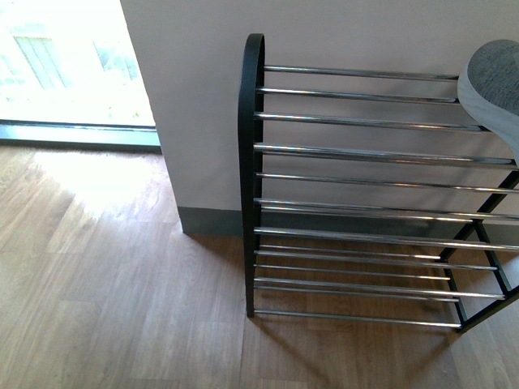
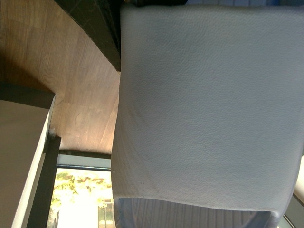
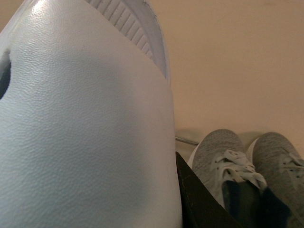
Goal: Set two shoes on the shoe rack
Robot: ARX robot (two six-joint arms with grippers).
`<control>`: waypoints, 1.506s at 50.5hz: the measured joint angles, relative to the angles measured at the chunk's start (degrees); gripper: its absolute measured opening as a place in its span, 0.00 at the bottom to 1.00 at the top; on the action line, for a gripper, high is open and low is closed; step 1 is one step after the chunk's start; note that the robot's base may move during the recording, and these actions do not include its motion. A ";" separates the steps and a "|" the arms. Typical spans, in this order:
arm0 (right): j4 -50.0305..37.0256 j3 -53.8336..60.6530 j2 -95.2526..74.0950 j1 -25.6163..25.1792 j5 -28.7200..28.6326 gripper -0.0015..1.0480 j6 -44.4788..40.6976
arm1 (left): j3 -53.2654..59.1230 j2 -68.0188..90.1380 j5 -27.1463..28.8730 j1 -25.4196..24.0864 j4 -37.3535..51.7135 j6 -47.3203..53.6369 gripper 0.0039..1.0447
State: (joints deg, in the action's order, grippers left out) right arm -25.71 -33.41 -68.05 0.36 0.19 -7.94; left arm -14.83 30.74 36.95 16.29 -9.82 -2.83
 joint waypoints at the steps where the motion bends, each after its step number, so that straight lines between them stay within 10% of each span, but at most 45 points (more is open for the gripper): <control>1: -0.22 -0.81 -1.81 0.66 0.66 0.02 0.00 | 0.00 0.00 0.00 0.00 0.00 0.00 0.02; 41: -2.38 -18.23 -32.70 5.46 12.81 0.02 -7.23 | 0.00 0.00 -0.02 0.00 0.00 0.00 0.02; 76: -11.82 -23.52 -44.46 2.71 22.18 0.02 -37.75 | 0.00 0.00 0.00 0.00 0.00 0.00 0.02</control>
State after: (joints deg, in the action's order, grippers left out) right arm -37.54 -56.93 -112.51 3.07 22.37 -45.69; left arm -14.83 30.74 36.95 16.29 -9.82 -2.83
